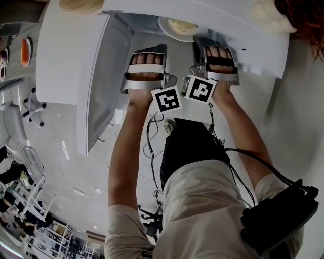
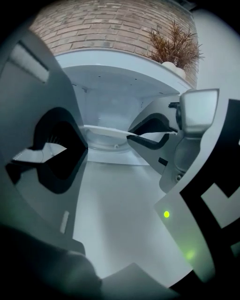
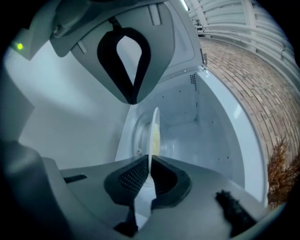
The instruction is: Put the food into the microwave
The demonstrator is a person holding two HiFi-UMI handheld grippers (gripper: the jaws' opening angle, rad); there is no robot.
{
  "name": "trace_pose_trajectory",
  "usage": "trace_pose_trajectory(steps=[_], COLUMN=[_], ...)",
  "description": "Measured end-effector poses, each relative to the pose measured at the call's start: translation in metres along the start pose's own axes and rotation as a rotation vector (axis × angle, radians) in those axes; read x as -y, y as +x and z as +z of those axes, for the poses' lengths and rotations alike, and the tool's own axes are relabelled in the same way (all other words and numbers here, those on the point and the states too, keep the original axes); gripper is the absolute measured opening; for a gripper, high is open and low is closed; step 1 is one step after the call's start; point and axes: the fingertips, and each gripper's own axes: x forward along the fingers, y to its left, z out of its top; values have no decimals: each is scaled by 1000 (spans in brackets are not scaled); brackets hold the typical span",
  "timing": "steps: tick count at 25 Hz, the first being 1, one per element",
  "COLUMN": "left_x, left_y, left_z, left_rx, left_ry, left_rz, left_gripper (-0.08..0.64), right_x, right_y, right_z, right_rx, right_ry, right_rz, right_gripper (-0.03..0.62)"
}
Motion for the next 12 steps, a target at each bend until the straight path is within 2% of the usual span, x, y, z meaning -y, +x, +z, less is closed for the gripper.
trace_pose_trajectory(steps=[12], left_x=[2], left_y=[18], left_z=[-9], left_rx=[-16], left_ry=[-15], left_rz=[-29], left_gripper=[6], right_x=[7], right_y=[28], right_z=[2], right_rx=[-26], right_ry=[-9], right_rz=[15], right_gripper=[20])
